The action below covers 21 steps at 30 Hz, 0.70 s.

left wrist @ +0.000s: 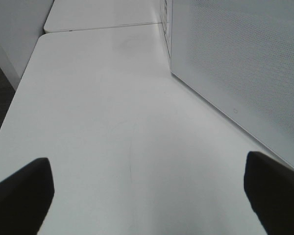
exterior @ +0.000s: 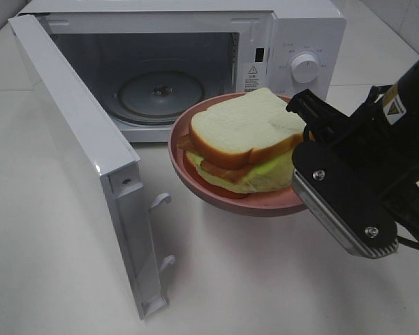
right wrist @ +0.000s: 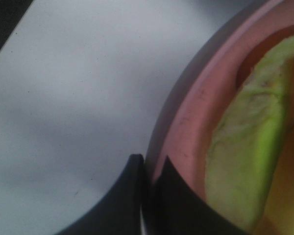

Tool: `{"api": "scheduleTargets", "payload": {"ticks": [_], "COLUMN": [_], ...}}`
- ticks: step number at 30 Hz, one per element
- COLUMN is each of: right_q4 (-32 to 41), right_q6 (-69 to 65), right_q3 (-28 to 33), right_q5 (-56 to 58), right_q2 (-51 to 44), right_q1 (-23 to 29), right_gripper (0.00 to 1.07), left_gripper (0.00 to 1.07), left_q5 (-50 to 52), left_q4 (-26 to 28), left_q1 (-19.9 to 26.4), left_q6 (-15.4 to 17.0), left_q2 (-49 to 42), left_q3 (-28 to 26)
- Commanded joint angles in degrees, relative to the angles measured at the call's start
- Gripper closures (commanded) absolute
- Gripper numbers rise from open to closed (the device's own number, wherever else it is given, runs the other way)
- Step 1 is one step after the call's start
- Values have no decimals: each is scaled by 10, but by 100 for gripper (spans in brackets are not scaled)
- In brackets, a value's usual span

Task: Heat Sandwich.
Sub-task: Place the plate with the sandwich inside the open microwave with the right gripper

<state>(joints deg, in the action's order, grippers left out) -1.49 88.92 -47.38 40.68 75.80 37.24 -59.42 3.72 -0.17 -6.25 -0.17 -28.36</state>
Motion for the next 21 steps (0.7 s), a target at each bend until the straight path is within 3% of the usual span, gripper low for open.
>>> {"api": "scheduleTargets", "payload": {"ticks": [1,13,21], "right_q4": [11,35,35], "right_q6": [13,42,42], "right_q3": [0,-5,-60], "right_q5": [-26,-57,-58], "right_q2": [-5,10,71], "right_q1": [-4,10,10], "right_gripper": [107,107,107], "left_gripper": [3,3,3], "left_q5": [5,5,5], "left_q4": [-1,-1,-1], "left_q1": [1,1,1], "left_q6": [1,1,1], "left_q2": [-13,-13,-13], "left_q3": [1,1,1]}}
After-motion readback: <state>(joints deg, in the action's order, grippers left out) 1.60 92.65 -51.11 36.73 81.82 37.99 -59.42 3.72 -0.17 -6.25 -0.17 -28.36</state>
